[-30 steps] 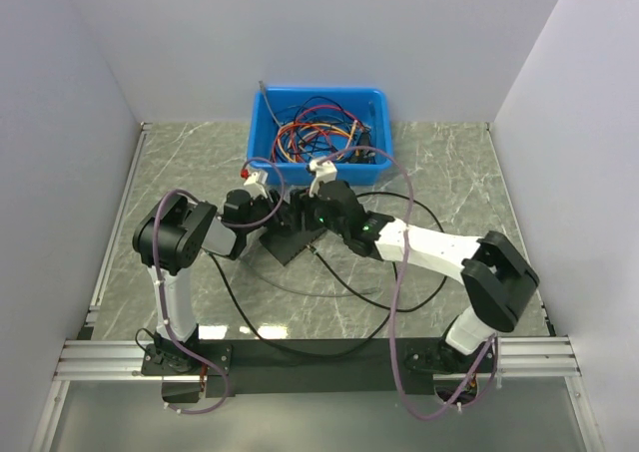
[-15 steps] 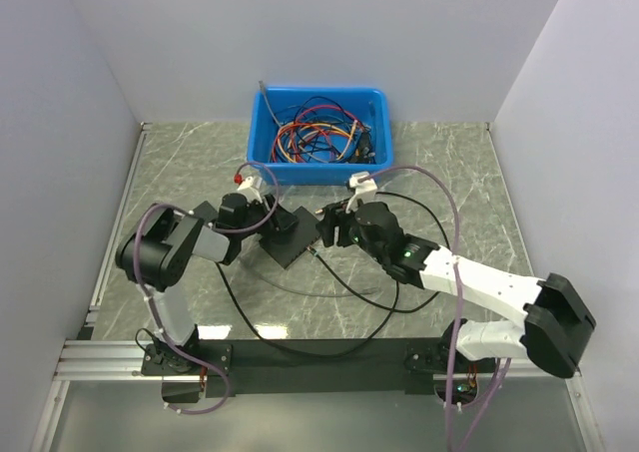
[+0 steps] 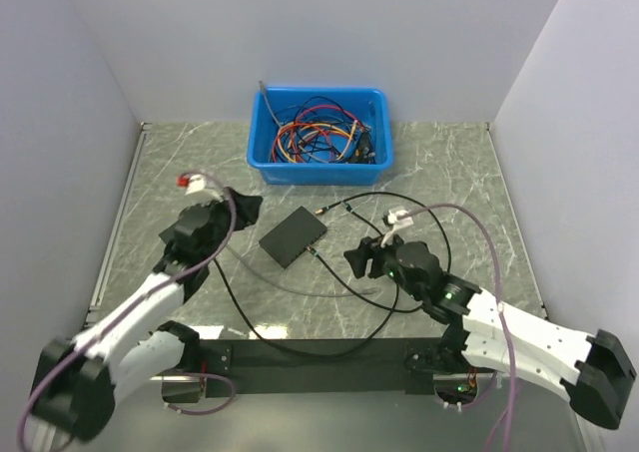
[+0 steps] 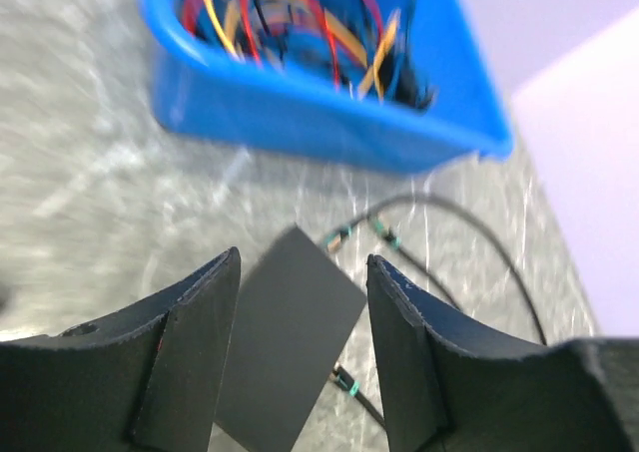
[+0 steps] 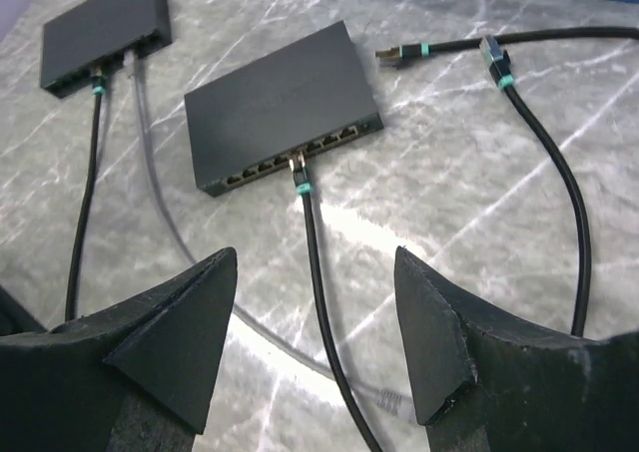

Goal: Insert the plug into the switch port

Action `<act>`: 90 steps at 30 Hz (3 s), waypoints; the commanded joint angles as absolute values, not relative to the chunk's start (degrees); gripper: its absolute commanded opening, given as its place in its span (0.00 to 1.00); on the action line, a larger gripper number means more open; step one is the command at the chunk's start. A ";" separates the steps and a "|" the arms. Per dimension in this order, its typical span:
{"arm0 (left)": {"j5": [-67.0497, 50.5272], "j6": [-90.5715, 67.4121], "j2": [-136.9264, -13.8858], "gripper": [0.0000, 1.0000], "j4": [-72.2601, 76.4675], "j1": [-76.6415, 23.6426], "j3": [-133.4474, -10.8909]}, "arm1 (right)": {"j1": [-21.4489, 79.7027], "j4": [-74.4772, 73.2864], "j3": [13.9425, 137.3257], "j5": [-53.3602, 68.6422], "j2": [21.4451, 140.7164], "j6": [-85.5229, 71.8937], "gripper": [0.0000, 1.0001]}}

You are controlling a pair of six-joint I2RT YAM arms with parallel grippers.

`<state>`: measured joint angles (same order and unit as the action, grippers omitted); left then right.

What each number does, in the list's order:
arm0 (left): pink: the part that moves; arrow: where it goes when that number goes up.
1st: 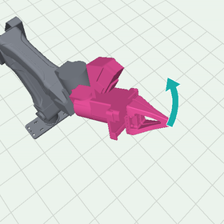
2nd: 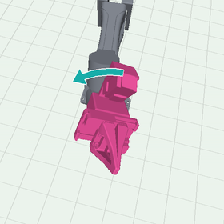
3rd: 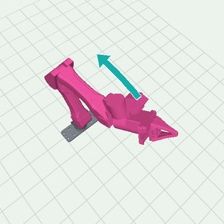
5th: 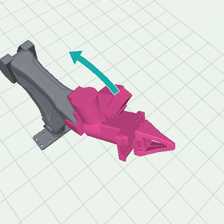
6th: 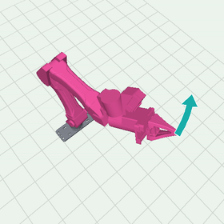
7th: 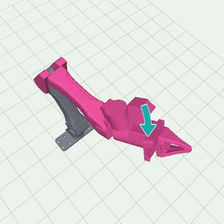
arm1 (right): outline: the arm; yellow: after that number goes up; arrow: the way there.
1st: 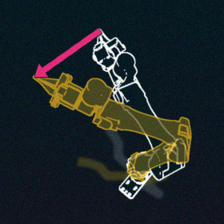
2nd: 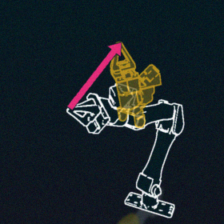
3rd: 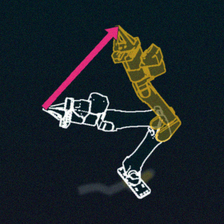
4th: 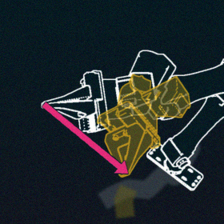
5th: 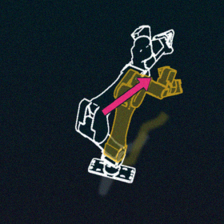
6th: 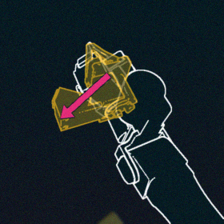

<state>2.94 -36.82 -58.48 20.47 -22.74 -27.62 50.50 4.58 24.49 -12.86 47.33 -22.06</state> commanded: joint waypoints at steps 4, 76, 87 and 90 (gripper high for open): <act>15.46 -35.86 -40.71 0.61 8.36 -22.85 -21.71 | 51.50 6.58 21.10 -12.57 37.89 -23.29 0.70; 14.50 -8.00 -83.07 0.67 70.86 -4.13 -12.92 | 66.18 9.33 29.26 -9.22 58.62 -23.12 0.69; 18.02 -9.23 -84.02 1.00 73.56 -4.13 -12.57 | 67.24 8.61 28.48 -9.58 55.37 -22.67 0.71; 18.02 -9.32 -83.85 1.00 73.21 -4.13 -12.74 | 67.41 8.44 29.35 -9.40 57.47 -23.20 0.71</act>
<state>17.72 -10.09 -84.49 70.08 -4.14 -11.62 66.89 7.27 27.11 -8.58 56.40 -23.09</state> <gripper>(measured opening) 0.995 0.707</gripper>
